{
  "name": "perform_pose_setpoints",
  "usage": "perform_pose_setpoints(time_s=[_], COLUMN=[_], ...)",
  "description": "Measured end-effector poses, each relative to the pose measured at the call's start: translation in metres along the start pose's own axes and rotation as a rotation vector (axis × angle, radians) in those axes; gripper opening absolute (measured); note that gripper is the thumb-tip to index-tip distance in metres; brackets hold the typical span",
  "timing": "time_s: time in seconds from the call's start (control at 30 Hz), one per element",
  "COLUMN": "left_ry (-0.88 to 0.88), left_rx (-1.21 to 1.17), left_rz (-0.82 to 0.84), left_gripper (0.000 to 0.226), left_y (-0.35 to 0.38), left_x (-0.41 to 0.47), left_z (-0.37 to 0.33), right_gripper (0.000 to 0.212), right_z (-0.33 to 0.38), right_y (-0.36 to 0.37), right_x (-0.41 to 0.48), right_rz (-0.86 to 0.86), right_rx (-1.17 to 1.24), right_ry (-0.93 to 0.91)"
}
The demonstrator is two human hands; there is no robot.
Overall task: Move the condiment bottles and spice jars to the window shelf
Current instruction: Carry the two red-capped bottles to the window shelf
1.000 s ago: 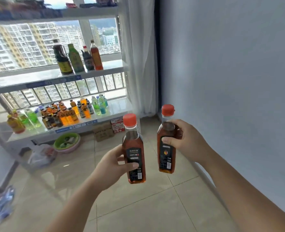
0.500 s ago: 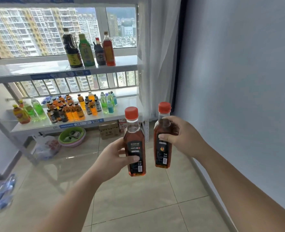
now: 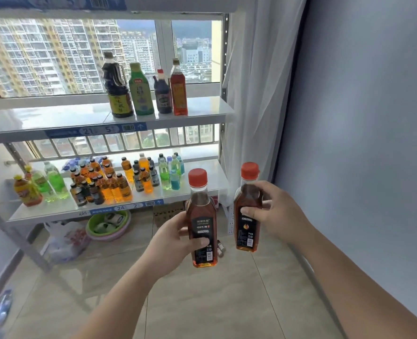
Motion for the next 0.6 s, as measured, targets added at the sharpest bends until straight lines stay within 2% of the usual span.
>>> perform_pose_setpoints(time_s=[0.23, 0.6], left_ry=[-0.007, -0.053], left_rx=[-0.053, -0.049], left_rz=[-0.006, 0.01], left_gripper=[0.049, 0.051], left_y=[-0.034, -0.049], left_x=[0.077, 0.241], left_z=[0.015, 0.019], right_gripper=[0.055, 0.05], right_z=[-0.008, -0.05], right_y=[0.023, 0.022], right_x=[0.082, 0.253], right_rz=[-0.012, 0.021], right_rx=[0.043, 0.071], right_ry=[0.038, 0.003])
Point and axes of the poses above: each hand's wrist, its own x-axis towards the middle knuckle, its own y-axis out of the palm, z = x × y, the point moved 3 cm from there along x, towards the middle knuckle, and after that the axes turned 4 degrees about x, right-handed, at the moved point
